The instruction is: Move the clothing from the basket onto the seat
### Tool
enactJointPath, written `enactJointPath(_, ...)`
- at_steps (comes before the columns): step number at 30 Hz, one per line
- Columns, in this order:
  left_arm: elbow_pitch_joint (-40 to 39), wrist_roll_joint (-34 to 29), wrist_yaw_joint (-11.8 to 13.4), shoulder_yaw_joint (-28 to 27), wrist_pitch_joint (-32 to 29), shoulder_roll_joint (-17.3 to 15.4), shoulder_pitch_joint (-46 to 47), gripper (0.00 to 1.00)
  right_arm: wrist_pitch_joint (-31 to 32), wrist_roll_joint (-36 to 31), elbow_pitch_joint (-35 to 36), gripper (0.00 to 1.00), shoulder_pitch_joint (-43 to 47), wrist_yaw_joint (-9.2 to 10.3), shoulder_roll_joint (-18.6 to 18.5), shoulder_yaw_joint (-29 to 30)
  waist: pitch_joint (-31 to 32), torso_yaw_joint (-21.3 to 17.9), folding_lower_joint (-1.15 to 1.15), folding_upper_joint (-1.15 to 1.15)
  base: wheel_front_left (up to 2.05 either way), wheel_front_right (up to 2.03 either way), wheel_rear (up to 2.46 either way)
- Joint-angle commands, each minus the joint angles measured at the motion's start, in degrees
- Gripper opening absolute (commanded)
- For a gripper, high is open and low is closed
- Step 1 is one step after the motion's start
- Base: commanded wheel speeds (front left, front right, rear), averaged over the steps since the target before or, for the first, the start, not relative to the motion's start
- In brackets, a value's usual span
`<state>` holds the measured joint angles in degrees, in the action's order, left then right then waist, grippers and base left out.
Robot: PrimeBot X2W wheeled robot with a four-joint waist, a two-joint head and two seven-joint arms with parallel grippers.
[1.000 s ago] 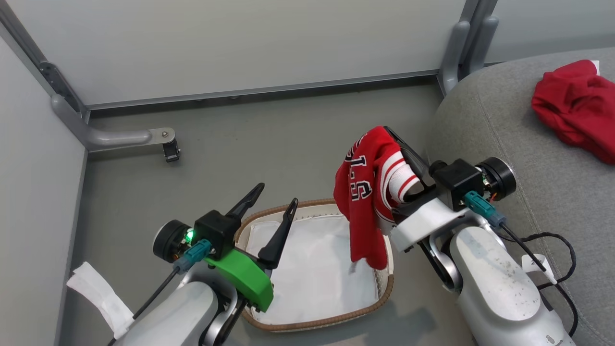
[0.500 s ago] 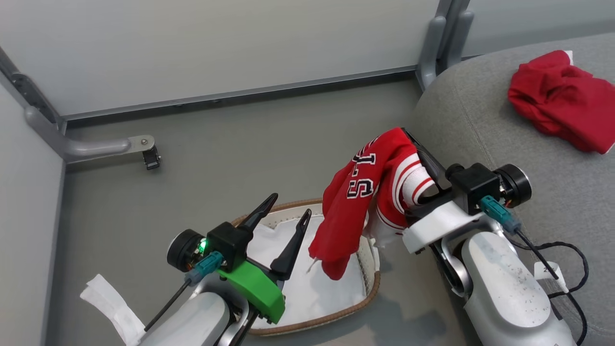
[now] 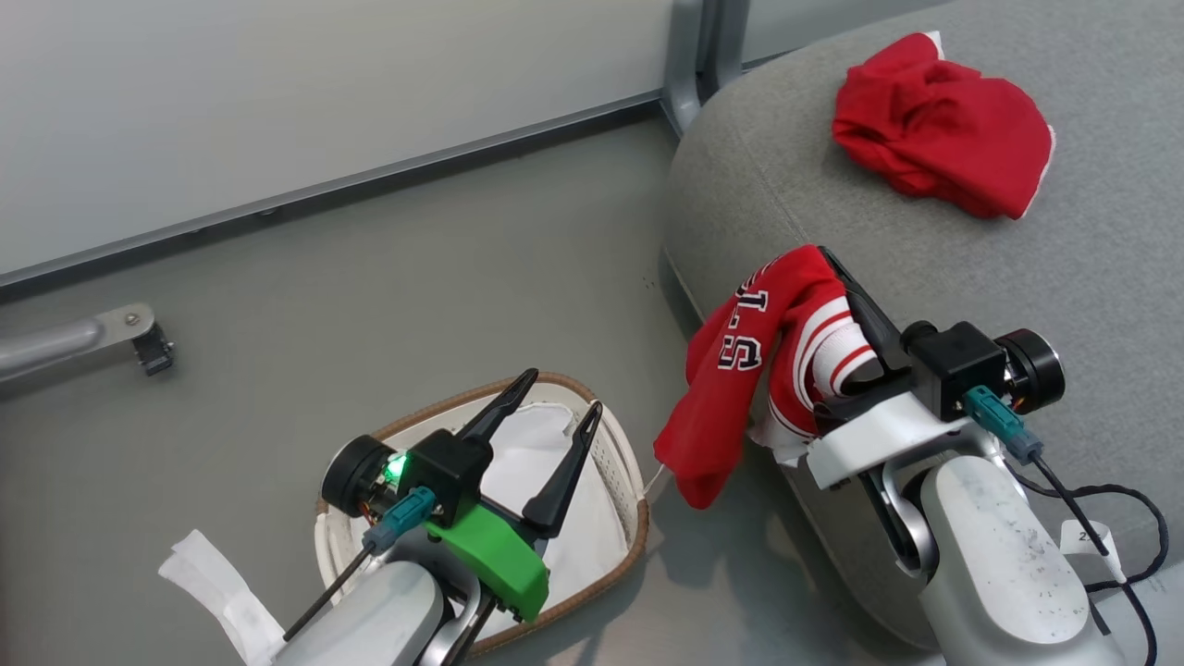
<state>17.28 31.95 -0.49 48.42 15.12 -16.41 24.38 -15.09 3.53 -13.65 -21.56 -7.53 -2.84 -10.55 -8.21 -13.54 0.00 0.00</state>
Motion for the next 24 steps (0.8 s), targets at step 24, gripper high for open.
enactJointPath(24,2.65,-3.14,-2.0,0.89,0.04,1.87,0.44,1.0,-0.13,-0.56,0.01,0.0,-12.71,0.08,-8.84,11.58,-5.57,2.69,0.0,0.0,0.0,0.0,0.0)
